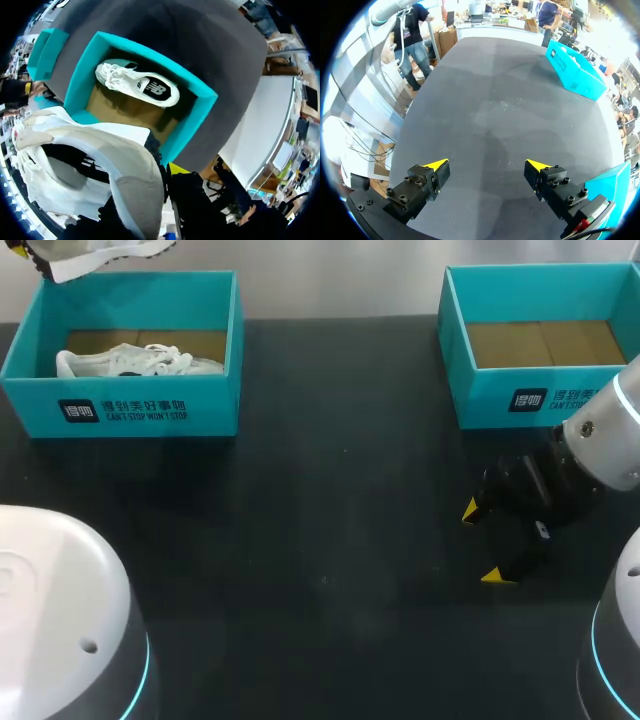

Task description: Take the shoe out of the shoebox, open the shoe tongue, remove and reinsert the insole, then place the shoe into the shoebox

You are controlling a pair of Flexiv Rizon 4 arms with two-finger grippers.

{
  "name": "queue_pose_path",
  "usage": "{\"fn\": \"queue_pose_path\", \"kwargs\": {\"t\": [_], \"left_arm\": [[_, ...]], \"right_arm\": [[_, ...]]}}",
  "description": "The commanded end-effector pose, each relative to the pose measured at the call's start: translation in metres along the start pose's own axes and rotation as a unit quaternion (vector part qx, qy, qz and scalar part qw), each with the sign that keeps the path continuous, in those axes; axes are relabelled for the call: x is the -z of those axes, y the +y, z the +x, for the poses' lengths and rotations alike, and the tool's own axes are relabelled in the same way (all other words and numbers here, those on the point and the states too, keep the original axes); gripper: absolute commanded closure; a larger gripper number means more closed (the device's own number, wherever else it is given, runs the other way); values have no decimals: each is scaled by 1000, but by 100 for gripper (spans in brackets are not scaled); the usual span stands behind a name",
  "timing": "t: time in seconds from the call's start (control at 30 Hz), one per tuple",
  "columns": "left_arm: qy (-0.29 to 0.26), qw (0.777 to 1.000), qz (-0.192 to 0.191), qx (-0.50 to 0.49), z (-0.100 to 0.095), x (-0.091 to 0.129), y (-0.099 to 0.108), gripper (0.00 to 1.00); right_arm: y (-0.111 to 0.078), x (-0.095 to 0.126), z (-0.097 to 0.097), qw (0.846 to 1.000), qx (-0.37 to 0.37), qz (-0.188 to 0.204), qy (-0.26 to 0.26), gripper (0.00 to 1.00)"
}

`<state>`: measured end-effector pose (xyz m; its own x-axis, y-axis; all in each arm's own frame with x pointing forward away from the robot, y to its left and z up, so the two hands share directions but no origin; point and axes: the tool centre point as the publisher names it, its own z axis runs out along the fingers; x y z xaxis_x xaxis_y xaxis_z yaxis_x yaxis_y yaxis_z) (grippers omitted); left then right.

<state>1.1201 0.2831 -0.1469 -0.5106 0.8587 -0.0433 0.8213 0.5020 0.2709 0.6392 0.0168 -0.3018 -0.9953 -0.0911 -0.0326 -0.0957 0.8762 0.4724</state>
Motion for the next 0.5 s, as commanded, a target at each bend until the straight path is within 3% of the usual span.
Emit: {"fn": "queue_pose_path", "kwargs": {"t": [0.03,0.17,0.2,0.5], "left_arm": [[-30,995,36,-88,6,0,17,100],[-42,982,53,-178,9,-2,21,100],[-51,975,39,-214,10,-3,22,100],[-51,975,39,-214,10,-3,22,100]], "right_arm": [[0,-1,1,1000,0,1,-1,0],[0,-1,1,1000,0,1,-1,0],[0,-1,1,1000,0,1,-1,0],[0,-1,1,1000,0,1,-1,0]]}}
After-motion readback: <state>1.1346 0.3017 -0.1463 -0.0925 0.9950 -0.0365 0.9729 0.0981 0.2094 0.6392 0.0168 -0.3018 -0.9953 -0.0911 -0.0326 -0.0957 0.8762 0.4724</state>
